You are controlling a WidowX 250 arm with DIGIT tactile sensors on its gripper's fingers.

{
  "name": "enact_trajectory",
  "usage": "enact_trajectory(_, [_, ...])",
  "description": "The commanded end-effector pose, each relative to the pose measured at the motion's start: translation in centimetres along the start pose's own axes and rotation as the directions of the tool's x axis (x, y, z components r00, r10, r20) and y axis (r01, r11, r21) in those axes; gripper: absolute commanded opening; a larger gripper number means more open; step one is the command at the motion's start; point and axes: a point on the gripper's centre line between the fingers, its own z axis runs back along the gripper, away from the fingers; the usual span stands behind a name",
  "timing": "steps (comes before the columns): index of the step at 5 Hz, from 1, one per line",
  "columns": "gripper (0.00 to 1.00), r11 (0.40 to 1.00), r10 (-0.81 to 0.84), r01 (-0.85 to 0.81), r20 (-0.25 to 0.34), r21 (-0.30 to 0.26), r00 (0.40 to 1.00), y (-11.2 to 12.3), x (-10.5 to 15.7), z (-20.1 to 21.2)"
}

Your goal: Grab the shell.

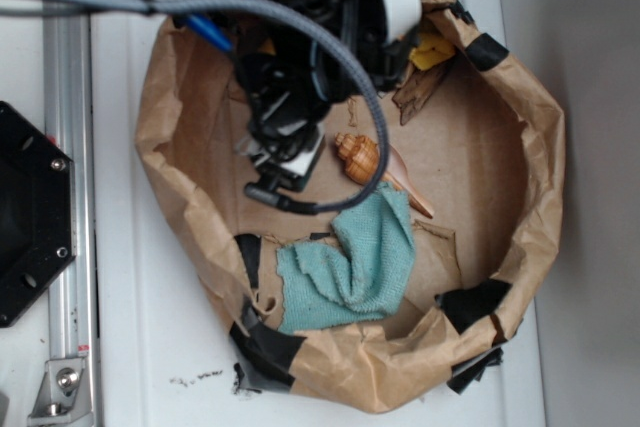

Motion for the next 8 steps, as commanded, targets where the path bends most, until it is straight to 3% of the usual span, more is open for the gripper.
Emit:
enact_trajectory(1, [1.00,0.987,-0.146,0.149,-0.052,0.056,0.988,-0.2,0.3,-7.8])
enact_trajectory(2, [1.00,0.981,-0.186,0.188,-0.049,0.051,0.981,-0.8,0.7,-9.7])
enact_trajectory(4, [1.00,0.969,-0.209,0.214,-0.052,0.123,0.977,-1.4,3.3,-10.8])
enact_trajectory(5, [0.00,0.979,-0.174,0.177,-0.032,0.104,0.984,-1.2,4.0,-10.3])
enact_trajectory(6, [0.00,0.990,-0.100,0.102,-0.018,0.102,0.995,-1.4,3.5,-8.4])
enact_trajectory(7, [0.00,0.980,0.016,-0.004,-0.059,0.200,0.998,-1.8,3.3,-3.6])
enact_trajectory(8, [0.00,0.965,0.147,-0.142,-0.007,0.222,0.989,-2.3,2.7,1.5])
